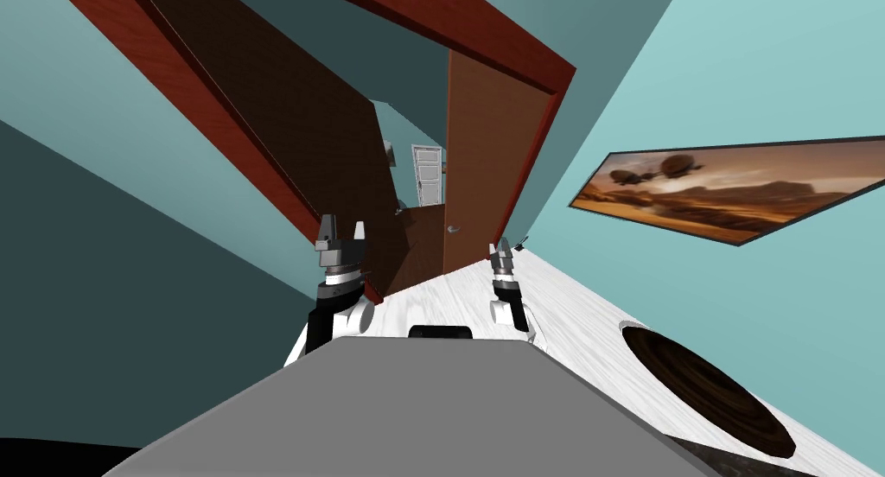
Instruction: Push the door open
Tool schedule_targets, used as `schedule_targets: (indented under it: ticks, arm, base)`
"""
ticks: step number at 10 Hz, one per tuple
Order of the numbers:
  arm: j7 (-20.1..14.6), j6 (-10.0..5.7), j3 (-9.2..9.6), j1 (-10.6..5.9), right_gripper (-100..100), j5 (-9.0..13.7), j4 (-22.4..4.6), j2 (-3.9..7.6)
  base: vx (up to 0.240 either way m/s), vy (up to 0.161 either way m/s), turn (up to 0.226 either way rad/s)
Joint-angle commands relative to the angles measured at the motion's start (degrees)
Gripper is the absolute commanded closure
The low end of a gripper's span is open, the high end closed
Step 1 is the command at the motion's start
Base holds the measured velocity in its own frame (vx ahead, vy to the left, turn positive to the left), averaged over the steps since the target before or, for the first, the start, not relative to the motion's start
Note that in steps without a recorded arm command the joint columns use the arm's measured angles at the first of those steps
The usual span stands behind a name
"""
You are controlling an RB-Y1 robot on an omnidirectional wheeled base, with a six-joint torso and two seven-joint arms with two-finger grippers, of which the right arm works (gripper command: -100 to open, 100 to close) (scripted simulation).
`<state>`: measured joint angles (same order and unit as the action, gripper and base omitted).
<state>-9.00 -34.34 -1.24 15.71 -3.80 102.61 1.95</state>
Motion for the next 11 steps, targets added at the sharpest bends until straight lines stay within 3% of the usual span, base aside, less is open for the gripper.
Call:
schedule_targets:
  ticks: [1, 6, 11]
  arm:
    - [0.11, -0.54, 0.23, -0.65, -100, -0.3, -2.36, -0.08]
    - [-0.52, -2.55, 0.9, -4.69, -100, -1.64, -11.41, 0.76]
    - [-0.85, -3.6, 1.24, -6.78, -100, -2.34, -17.77, 1.08]
  base:
    - [0.063, -0.017, 0.017]
    - [0.065, -0.026, 0.03]
    - [0.051, -0.022, 0.02]
